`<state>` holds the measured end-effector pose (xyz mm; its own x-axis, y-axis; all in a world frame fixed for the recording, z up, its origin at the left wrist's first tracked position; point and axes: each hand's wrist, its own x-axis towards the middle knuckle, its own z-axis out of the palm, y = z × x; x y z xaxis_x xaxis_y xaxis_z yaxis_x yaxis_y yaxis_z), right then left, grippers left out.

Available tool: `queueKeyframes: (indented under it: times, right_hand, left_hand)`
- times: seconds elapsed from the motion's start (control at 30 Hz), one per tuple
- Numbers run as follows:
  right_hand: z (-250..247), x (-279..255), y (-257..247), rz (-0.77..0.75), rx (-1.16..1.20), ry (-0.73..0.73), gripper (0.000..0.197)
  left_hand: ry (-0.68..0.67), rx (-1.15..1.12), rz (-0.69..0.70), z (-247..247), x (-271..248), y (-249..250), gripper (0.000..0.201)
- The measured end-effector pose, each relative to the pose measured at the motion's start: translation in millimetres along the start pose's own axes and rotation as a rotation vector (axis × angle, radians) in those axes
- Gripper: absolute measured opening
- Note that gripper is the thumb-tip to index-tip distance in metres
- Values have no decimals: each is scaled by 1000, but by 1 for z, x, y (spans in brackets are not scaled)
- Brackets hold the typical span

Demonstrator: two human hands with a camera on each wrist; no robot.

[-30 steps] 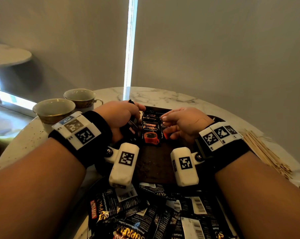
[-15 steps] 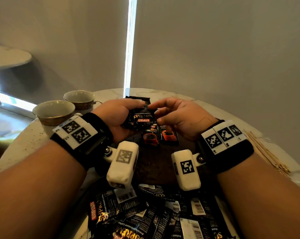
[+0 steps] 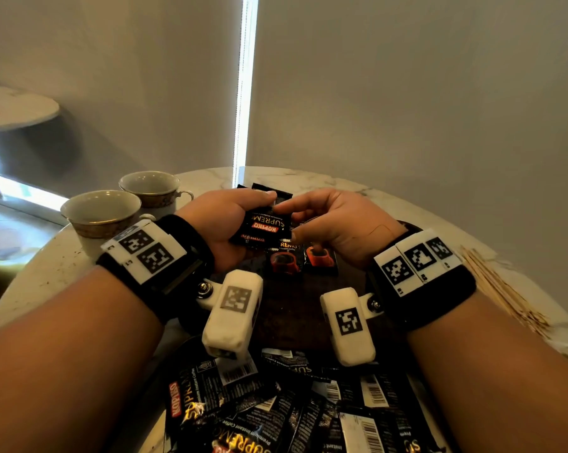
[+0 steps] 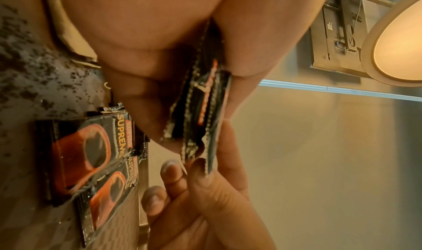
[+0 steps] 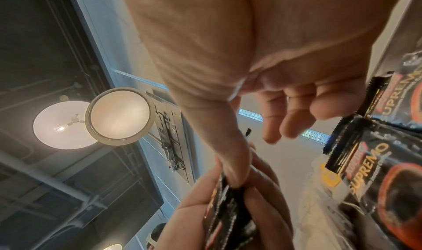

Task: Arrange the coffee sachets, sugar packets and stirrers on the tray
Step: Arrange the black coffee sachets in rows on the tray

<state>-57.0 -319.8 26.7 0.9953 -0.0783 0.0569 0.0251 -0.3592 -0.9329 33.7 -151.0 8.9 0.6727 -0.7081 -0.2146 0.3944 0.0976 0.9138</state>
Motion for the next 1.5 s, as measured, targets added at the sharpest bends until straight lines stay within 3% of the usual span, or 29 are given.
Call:
queueKeyframes:
  times: [0.3, 0.37, 0.43, 0.57, 0.7, 0.8, 0.97, 1.07, 1.27, 1.5]
  right_hand:
    - [0, -4, -1, -76, -15, 66, 25]
    - [1, -4, -2, -116, 25, 141, 17]
    - [1, 0, -1, -141, 71, 254, 12]
    - [-4, 11, 6, -114, 179, 453, 22]
    - [-4, 11, 6, -73, 218, 431, 12]
    - [-3, 10, 4, -60, 267, 372, 21]
    - [0, 8, 2, -42, 385, 356, 10]
    - [-2, 11, 5, -26, 333, 392, 12]
    - [-18, 18, 20, 57, 311, 549, 13]
    - [-31, 25, 62, 336, 363, 601, 14]
  left_hand:
    - [43, -4, -18, 4, -1, 3, 49]
    - [43, -27, -29, 4, 1, 3, 56]
    - [48, -49, -12, 3, 3, 3, 49]
    - [44, -49, -24, 2, 3, 4, 35]
    - [-30, -47, -28, 0, 2, 2, 37]
    - [-32, -38, 70, 4, 2, -1, 8]
    - [-18, 7, 124, 3, 4, -1, 17]
    - [6, 34, 126, 2, 4, -1, 16]
    - [47, -13, 70, -1, 6, -1, 16]
    - [70, -13, 54, -6, 12, -1, 17]
